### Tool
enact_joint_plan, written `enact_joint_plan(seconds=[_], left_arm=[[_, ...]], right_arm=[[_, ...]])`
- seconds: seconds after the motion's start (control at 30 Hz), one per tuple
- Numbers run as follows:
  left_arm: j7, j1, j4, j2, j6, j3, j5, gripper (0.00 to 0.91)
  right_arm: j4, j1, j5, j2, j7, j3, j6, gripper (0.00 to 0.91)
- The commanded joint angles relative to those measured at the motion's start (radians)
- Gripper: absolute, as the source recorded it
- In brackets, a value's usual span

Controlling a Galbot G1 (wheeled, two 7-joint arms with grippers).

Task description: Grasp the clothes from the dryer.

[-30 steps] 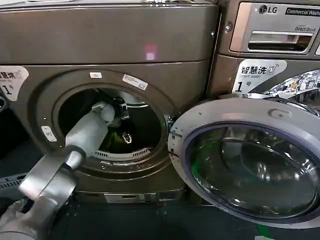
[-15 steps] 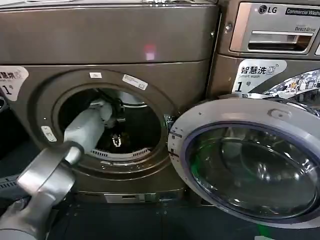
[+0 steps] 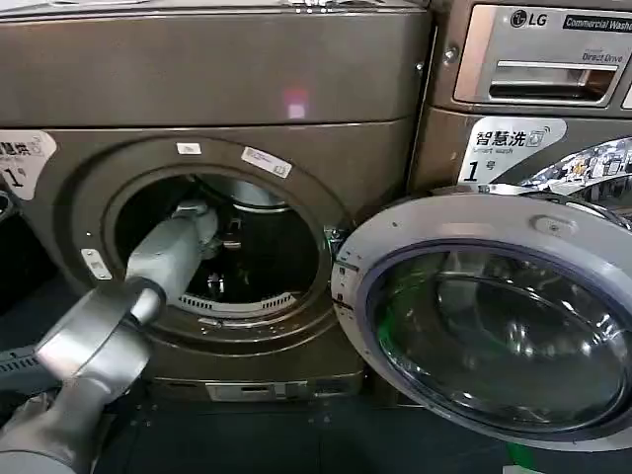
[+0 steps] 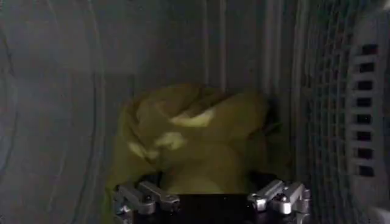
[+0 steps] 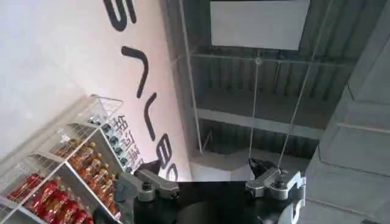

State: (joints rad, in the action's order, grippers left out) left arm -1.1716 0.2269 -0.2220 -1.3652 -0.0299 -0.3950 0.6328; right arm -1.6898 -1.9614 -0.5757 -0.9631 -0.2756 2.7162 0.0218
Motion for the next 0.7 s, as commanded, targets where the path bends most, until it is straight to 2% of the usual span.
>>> enact_joint_plan(seconds=[0.03, 0.07, 0.13, 0.17, 0.23, 0.4, 0.7], left_arm=[[-0.010, 0.004, 0.028, -0.005, -0.006, -0.025, 0.013, 0.785], [-0.009, 0.004, 0.029, -0.006, -0.006, -0.026, 0.012, 0.580], [-0.009, 0.004, 0.029, -0.007, -0.006, -0.026, 0.008, 0.466], [-0.009, 0.004, 0.029, -0.008, -0.005, -0.026, 0.007, 0.296], [-0.009, 0.004, 0.027, -0.006, -0.003, -0.026, 0.005, 0.159], [-0.012, 0.005, 0.031, -0.004, 0.001, -0.027, 0.003, 0.000], [-0.005, 0.002, 0.033, -0.006, 0.005, -0.025, -0.033, 0.000]], right_arm=[[0.002, -0.002, 0.002, 0.001, 0.000, 0.003, 0.001, 0.907], [0.003, -0.003, 0.002, 0.002, 0.000, 0.003, 0.002, 0.907], [0.004, -0.002, 0.003, 0.003, 0.000, 0.002, 0.002, 0.907], [0.004, -0.001, 0.003, 0.003, 0.000, 0.001, 0.002, 0.907], [0.000, 0.002, 0.003, 0.003, 0.001, -0.004, 0.002, 0.907], [-0.002, 0.001, 0.003, 0.005, 0.001, -0.005, 0.002, 0.907], [-0.001, -0.003, 0.003, 0.005, 0.001, -0.002, 0.003, 0.907]])
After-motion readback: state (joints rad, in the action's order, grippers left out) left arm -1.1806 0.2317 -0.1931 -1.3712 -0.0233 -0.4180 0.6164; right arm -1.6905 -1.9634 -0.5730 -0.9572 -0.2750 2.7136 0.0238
